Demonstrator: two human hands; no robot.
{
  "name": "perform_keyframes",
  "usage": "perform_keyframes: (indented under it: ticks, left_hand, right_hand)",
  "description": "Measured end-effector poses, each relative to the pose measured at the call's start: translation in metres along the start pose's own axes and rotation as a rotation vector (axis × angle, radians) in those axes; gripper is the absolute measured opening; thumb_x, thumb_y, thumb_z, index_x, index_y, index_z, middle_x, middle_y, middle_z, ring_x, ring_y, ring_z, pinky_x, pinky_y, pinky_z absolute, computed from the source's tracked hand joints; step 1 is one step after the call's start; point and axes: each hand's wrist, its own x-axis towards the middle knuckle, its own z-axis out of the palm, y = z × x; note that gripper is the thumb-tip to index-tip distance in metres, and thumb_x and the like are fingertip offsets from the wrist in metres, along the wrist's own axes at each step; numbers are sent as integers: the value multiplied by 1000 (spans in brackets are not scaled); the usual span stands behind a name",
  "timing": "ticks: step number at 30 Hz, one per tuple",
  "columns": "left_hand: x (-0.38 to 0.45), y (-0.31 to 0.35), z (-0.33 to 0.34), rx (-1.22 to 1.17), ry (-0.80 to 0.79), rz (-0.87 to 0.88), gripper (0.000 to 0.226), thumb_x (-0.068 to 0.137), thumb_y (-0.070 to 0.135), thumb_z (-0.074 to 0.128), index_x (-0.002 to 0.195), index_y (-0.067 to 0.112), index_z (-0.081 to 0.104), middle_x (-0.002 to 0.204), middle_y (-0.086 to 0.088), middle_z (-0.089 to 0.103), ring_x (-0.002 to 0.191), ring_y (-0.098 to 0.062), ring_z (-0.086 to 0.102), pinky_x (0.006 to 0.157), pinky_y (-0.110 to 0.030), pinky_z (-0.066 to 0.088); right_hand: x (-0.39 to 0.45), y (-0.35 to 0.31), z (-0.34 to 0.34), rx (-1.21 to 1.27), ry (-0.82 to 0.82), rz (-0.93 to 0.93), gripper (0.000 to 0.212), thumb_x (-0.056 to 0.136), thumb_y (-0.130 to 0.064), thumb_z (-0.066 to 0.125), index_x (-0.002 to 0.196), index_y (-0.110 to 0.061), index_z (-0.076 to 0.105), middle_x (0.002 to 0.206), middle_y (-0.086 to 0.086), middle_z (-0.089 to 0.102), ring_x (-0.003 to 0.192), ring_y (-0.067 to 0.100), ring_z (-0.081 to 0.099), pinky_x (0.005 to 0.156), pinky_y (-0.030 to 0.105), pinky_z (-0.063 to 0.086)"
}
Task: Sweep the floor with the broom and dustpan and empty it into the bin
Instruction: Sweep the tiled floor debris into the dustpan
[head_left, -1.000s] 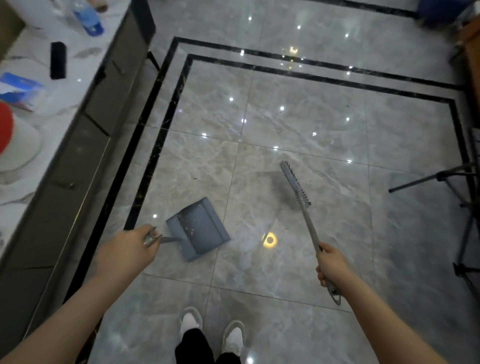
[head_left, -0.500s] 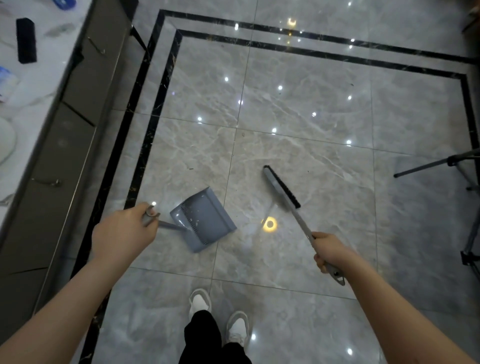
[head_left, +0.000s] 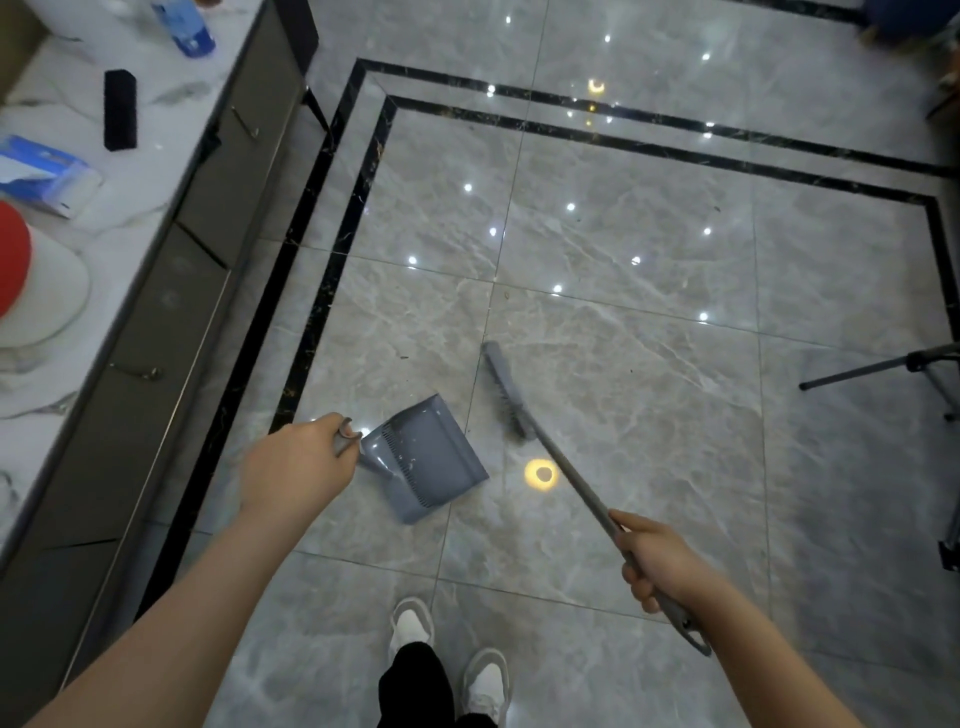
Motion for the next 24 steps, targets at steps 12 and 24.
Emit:
perform_keyframes:
  ticks: [12,24]
  left_hand:
    - [1,-7,0,14,-2,-13,24,88,33,53,85,13,65,63,-9,60,53,-24,44,43,-22,21]
    - [4,-11,3,20,1,-6,23,88,34,54,93,16,67,69,-10,65,55,-24,44,43,-22,19]
  right_hand:
    - [-4,14,45,79,-146,70,47,98,-8,34,143,-22,40,43,0,36,29,9,27,33,13,25]
    - [9,10,70,82,-132,73,49,98,-6,30,143,-22,38,52,3,34,29,8,27,32,13,24]
